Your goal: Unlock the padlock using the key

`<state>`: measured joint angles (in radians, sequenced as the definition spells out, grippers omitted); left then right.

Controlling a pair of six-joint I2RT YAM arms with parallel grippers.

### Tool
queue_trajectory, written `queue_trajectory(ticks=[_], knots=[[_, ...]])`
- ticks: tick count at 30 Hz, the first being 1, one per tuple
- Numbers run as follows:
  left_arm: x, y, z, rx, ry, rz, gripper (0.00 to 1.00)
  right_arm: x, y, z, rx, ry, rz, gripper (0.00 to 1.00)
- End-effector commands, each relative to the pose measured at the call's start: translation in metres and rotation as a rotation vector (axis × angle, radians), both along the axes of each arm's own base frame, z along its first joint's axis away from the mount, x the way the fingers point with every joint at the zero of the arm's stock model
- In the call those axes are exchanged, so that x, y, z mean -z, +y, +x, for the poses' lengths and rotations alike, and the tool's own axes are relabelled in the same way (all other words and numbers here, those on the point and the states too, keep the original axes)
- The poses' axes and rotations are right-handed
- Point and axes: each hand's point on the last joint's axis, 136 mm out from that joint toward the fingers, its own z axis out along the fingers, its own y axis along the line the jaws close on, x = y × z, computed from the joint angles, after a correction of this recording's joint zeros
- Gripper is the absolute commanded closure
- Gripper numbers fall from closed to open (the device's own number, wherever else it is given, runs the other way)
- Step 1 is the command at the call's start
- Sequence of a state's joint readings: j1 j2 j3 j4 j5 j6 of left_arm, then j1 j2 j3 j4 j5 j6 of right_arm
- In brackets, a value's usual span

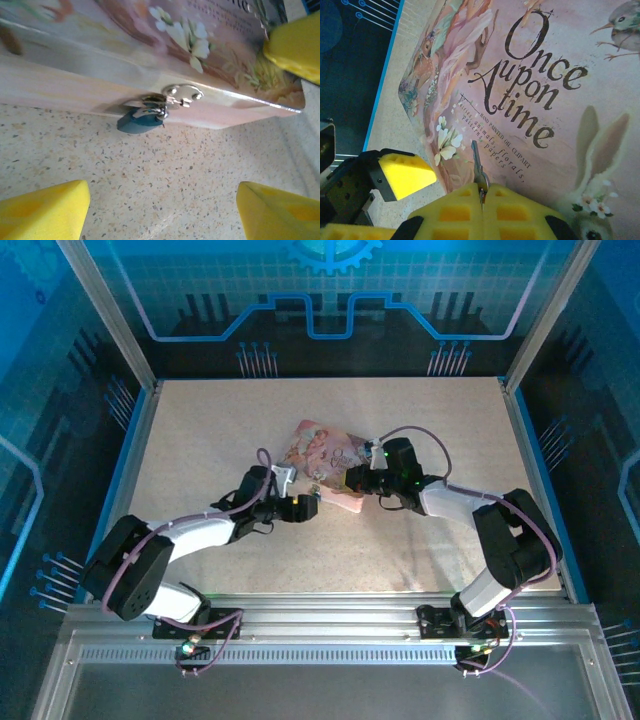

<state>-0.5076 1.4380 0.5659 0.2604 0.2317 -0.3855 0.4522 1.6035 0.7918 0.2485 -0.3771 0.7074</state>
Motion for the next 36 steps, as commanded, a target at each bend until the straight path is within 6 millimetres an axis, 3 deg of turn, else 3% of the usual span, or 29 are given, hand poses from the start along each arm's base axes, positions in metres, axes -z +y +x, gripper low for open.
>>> queue_trajectory(ticks=[1,20,36], knots=[[0.007,-0.005,0.007,0.063,-0.094,0.104,0.22,0.054,-0.011,-0.027,0.016,0.169,-0.115,0.98],[0.017,-0.026,0.048,0.066,-0.198,0.144,0.33,0.053,-0.008,-0.029,0.015,0.172,-0.133,0.98],[0.026,-0.031,0.055,0.059,-0.221,0.118,0.44,0.053,-0.005,-0.029,0.009,0.172,-0.127,0.98]])
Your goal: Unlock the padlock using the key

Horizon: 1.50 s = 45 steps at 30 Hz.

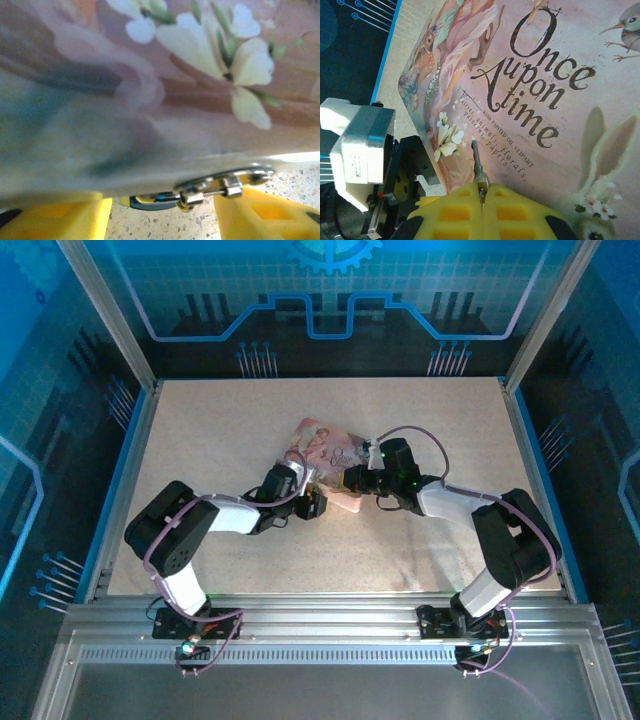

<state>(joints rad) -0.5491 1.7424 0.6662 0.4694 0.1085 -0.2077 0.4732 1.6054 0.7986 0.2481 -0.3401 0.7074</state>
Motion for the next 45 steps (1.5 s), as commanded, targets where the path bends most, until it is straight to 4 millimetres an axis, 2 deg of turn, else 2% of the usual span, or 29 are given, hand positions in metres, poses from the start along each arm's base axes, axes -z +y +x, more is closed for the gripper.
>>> queue_trajectory(ticks=[1,14,22,27,31,36,45], knots=[[-0.017,-0.01,0.011,0.008,-0.069,-0.047,0.45,0.054,-0.009,-0.03,-0.001,0.188,-0.109,0.98],[-0.026,-0.014,0.01,-0.002,-0.073,-0.09,0.57,0.053,-0.005,-0.031,-0.007,0.185,-0.108,0.97],[-0.025,-0.018,0.01,-0.011,-0.065,-0.101,0.69,0.05,-0.003,-0.031,-0.011,0.177,-0.102,0.97],[-0.026,-0.019,0.009,-0.019,-0.057,-0.115,0.77,0.042,0.003,-0.029,-0.027,0.143,-0.087,0.97],[-0.031,-0.021,0.004,-0.023,-0.027,-0.138,0.79,0.026,0.004,-0.024,-0.037,0.072,-0.082,0.98],[-0.039,-0.023,-0.01,-0.034,0.041,-0.174,0.79,-0.006,0.0,-0.021,-0.037,-0.062,-0.081,0.98],[-0.06,-0.032,-0.037,-0.024,0.163,-0.304,0.85,-0.048,-0.018,-0.04,-0.059,-0.267,-0.109,0.98]])
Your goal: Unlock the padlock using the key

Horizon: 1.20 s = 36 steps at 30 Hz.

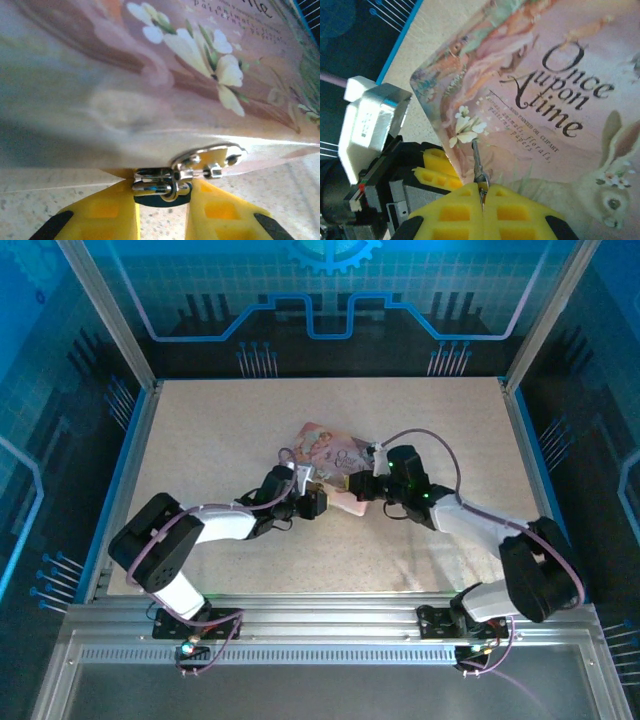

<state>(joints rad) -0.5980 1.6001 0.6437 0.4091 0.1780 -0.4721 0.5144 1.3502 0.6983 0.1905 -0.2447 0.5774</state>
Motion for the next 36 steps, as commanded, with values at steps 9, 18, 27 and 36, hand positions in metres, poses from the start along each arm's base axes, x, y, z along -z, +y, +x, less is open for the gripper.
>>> queue_trajectory(ticks=[9,18,27,36], knots=[[-0.043,-0.021,-0.014,0.009,0.126,-0.184,0.88,-0.014,-0.001,-0.047,-0.12,-0.199,-0.084,0.97],[-0.061,-0.022,-0.016,-0.05,0.201,-0.268,0.87,0.027,0.019,-0.068,-0.195,-0.241,-0.126,0.97],[-0.069,-0.022,-0.016,-0.09,0.255,-0.316,0.88,0.041,0.024,-0.067,-0.184,-0.315,-0.128,0.97],[-0.073,-0.023,-0.017,-0.121,0.294,-0.364,0.89,0.046,0.023,-0.061,-0.148,-0.333,-0.117,0.97]])
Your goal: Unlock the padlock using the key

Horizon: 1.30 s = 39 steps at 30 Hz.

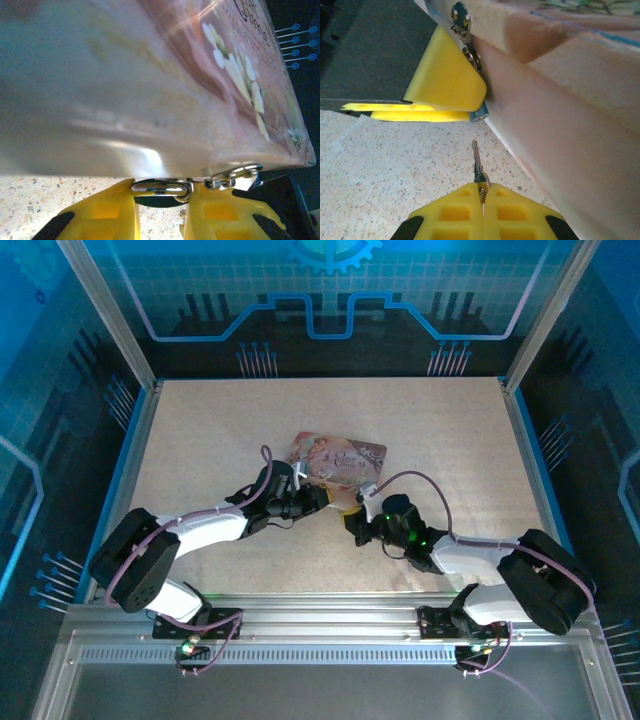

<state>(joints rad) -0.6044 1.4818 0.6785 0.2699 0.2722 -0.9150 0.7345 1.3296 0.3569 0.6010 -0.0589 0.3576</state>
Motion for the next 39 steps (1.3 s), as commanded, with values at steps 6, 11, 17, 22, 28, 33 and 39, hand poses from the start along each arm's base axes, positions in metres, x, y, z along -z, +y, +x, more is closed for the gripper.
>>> queue_trajectory(ticks=[6,11,17,22,28,33,39], knots=[[-0.037,-0.013,0.002,0.017,-0.035,-0.106,0.89,-0.006,0.008,0.007,0.005,-0.054,0.033,0.97],[-0.036,-0.013,0.002,0.015,-0.034,-0.101,0.89,-0.005,0.012,0.009,0.001,-0.048,0.035,0.97],[-0.034,-0.012,0.002,0.014,-0.029,-0.098,0.89,-0.006,0.015,0.011,-0.002,-0.05,0.046,0.97],[-0.034,-0.013,0.002,0.014,-0.03,-0.098,0.89,-0.008,0.016,0.011,-0.006,-0.051,0.053,0.97],[-0.034,-0.012,0.002,0.012,-0.029,-0.097,0.89,-0.008,0.018,0.012,-0.006,-0.05,0.057,0.97],[-0.033,-0.012,0.001,0.012,-0.026,-0.098,0.89,-0.009,0.021,0.013,-0.013,-0.05,0.068,0.97],[-0.032,-0.011,0.001,0.009,-0.026,-0.098,0.89,-0.012,0.023,0.013,-0.018,-0.059,0.086,0.97]])
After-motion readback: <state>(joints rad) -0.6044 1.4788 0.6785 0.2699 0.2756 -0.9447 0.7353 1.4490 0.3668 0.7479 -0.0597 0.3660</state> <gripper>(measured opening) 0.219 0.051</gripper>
